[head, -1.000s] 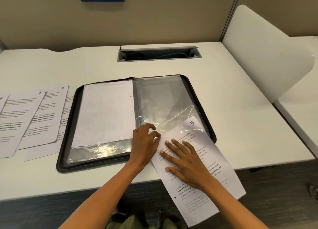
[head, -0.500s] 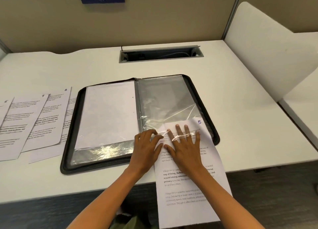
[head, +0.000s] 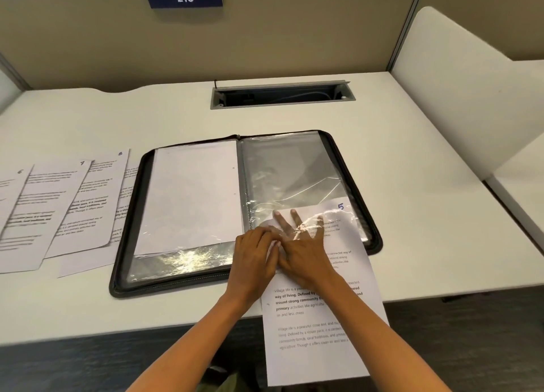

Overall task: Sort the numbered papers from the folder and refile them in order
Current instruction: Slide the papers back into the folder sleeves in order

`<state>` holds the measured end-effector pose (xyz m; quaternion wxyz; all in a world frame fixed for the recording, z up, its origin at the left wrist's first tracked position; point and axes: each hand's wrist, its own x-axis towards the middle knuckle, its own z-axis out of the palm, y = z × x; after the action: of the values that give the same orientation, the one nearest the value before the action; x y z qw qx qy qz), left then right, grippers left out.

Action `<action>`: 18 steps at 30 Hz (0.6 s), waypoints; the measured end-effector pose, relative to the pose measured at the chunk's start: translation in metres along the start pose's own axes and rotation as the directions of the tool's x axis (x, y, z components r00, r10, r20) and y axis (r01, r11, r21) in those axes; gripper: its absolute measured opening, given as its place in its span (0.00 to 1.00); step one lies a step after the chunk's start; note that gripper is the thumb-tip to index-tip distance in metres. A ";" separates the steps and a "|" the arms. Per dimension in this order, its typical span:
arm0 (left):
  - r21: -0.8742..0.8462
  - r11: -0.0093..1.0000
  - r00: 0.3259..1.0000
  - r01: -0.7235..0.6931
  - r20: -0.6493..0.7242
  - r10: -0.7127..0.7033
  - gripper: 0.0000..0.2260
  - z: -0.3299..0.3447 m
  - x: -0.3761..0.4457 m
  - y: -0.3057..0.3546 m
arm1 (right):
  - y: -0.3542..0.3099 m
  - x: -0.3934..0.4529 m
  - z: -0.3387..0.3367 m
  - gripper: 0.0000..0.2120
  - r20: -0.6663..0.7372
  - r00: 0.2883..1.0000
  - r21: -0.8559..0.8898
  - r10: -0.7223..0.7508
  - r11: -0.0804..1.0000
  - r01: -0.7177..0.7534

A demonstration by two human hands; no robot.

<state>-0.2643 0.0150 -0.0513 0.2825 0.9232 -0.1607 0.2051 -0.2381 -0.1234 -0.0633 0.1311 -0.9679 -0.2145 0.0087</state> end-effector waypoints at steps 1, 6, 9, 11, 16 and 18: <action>-0.007 1.000 1.000 0.007 -0.002 -0.007 0.08 -0.001 0.000 0.000 | -0.003 0.001 0.000 0.36 -0.012 1.000 -0.005 0.001 1.000 -0.001; 0.001 1.000 1.000 0.003 0.018 -0.003 0.09 -0.004 0.002 -0.001 | -0.007 0.004 0.003 0.27 -0.043 0.999 -0.009 -0.029 1.000 0.028; 0.009 1.000 1.000 0.004 0.020 -0.004 0.08 -0.004 0.001 -0.003 | -0.006 0.009 0.001 0.25 -0.043 0.999 0.006 -0.018 1.000 0.018; 0.008 1.000 1.000 0.005 0.028 -0.005 0.08 -0.003 0.000 -0.005 | -0.003 0.011 0.000 0.25 -0.048 0.999 -0.017 -0.010 1.000 0.009; 0.060 0.998 0.998 -0.025 0.063 0.021 0.08 0.003 0.001 -0.006 | 0.003 0.014 0.002 0.24 -0.035 0.998 -0.054 -0.061 0.997 0.059; 0.067 0.997 0.997 -0.026 0.068 0.022 0.08 0.004 0.002 -0.007 | 0.007 0.014 0.003 0.25 -0.031 0.996 -0.030 -0.080 0.996 0.079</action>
<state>-0.2586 0.0180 -0.0564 0.2431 0.9366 -0.1740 0.1828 -0.2231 -0.1231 -0.0672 0.1206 -0.9603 -0.2510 -0.0151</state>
